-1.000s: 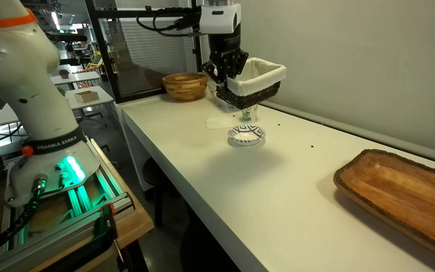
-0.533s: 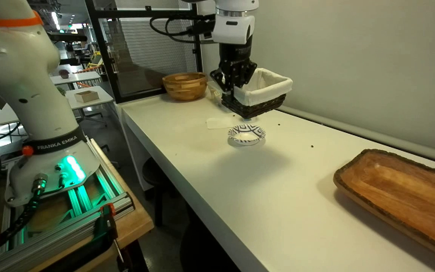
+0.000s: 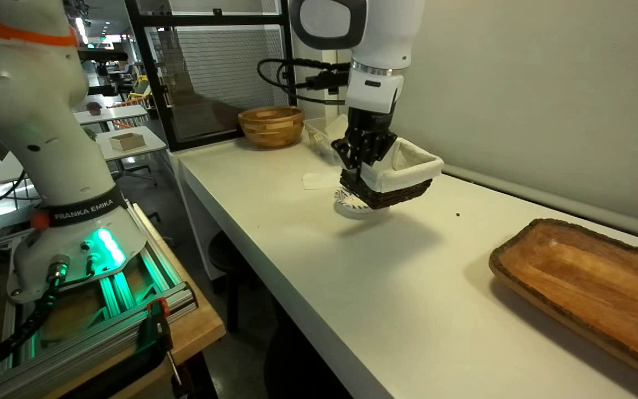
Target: Move the box and bowl
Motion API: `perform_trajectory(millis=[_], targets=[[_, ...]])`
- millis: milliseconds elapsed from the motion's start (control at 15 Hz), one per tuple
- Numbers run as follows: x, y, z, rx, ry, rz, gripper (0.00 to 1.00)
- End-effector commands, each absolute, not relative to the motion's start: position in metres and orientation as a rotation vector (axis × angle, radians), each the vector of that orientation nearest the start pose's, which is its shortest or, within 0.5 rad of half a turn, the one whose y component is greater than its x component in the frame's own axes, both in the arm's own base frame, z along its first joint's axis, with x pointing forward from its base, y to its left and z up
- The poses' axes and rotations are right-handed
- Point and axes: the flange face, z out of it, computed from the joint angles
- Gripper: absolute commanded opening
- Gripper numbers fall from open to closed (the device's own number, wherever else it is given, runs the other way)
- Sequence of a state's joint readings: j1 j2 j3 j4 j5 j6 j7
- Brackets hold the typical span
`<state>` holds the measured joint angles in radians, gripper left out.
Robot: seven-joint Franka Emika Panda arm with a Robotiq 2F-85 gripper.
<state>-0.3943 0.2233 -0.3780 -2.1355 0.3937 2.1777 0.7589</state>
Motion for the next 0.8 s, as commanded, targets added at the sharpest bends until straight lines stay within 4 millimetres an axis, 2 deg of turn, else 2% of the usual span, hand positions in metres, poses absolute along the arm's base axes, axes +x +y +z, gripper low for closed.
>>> perform_trajectory(millis=[0,333,600,733], targets=[[0.424,-0.395,0.266,-1.82,2.301,0.208,0.04],[0.446,-0.417,0.232,-1.877,2.337,0.07,0.04],[0.46,-0.422,0.209,-1.907,2.325,-0.013,0.04],[0.464,-0.422,0.196,-1.887,2.328,0.014,0.04]])
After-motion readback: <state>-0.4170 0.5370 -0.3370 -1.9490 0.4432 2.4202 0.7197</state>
